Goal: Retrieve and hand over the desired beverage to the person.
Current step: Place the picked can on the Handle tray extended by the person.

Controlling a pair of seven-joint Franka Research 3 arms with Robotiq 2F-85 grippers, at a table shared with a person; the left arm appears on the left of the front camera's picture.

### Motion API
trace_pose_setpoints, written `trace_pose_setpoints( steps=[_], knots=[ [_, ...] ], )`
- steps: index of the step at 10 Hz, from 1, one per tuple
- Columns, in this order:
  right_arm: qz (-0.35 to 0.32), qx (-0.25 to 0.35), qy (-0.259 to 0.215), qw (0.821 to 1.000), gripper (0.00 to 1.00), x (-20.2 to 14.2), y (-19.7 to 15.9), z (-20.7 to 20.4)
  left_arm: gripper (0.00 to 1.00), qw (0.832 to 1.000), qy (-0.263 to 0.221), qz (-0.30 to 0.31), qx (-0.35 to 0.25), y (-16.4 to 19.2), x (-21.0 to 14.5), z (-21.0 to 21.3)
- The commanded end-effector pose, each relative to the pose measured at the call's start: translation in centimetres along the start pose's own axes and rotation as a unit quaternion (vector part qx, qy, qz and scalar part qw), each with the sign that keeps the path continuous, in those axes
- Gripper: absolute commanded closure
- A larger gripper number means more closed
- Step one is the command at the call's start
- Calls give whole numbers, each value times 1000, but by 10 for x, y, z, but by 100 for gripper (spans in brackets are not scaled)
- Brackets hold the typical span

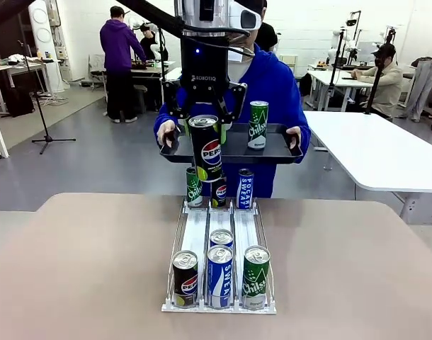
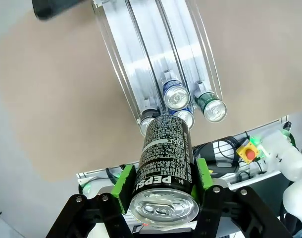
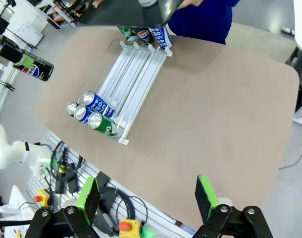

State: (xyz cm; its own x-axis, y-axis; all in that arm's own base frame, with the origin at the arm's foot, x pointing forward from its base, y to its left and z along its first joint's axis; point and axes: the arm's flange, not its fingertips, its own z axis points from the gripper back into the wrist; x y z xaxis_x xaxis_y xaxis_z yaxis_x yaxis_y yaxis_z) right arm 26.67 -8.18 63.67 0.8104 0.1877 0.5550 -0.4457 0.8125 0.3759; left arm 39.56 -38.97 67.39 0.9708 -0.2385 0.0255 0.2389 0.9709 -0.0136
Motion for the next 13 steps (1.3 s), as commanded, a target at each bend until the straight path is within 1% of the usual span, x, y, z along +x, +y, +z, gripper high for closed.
trace_pose_setpoints(
  steps=[1,6,7,8,9,10,11,13],
  knots=[
    [5,12,-5,1000,0,1,-1,-2,50,1000,0,-1,-1,4,-6,4],
    [5,12,-5,1000,0,1,-1,-2,50,1000,0,-1,-1,4,-6,4],
    [5,12,-5,1000,0,1,-1,-2,40,1000,0,2,1,2,0,1],
    [5,12,-5,1000,0,1,-1,-2,40,1000,21,20,4,9,19,1],
    [5,12,-5,1000,0,1,-1,-2,40,998,68,9,6,19,45,0],
    [5,12,-5,1000,0,1,-1,-2,40,997,75,18,2,32,71,0],
    [5,12,-5,1000,0,1,-1,-2,40,997,71,30,1,40,84,-7],
    [5,12,-5,1000,0,1,-1,-2,40,991,122,54,-9,64,111,-21]
  ],
)
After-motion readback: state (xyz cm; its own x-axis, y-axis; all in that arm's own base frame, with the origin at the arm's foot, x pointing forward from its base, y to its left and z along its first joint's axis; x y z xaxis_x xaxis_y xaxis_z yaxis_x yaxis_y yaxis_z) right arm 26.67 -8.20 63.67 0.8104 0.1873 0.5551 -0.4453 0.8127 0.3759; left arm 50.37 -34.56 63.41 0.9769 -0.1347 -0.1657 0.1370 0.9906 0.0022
